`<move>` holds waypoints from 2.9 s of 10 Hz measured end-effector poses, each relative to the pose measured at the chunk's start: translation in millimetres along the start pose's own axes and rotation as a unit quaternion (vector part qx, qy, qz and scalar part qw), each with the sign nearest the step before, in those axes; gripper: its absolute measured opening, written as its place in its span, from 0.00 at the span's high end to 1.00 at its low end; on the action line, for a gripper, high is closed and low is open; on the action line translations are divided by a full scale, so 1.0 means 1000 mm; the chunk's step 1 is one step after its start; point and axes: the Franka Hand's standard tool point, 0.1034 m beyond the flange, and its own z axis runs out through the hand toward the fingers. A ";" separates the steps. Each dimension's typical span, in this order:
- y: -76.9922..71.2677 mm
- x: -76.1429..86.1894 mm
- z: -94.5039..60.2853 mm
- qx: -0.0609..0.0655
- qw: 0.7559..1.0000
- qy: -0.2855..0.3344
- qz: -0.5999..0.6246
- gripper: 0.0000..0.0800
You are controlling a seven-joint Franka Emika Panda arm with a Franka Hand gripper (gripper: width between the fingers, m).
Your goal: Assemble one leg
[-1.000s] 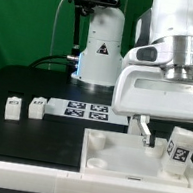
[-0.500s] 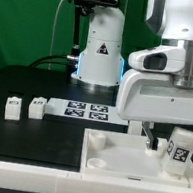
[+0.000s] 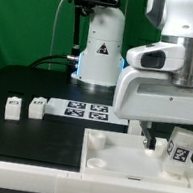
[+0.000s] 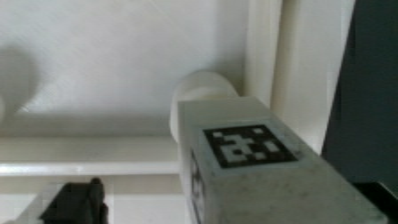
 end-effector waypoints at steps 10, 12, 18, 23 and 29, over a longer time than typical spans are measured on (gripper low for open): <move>-0.001 -0.002 0.002 0.002 0.993 0.001 0.118 0.64; 0.000 -0.002 0.002 0.009 0.974 0.001 0.226 0.64; 0.000 0.001 0.004 0.027 0.801 -0.001 0.598 0.64; -0.006 0.000 0.004 0.030 0.762 -0.005 0.646 0.37; -0.006 0.002 0.002 0.026 0.936 0.006 0.351 0.19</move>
Offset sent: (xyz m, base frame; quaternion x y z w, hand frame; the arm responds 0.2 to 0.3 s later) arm 0.0000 0.0000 0.0000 0.0000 0.0000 0.0000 1.0000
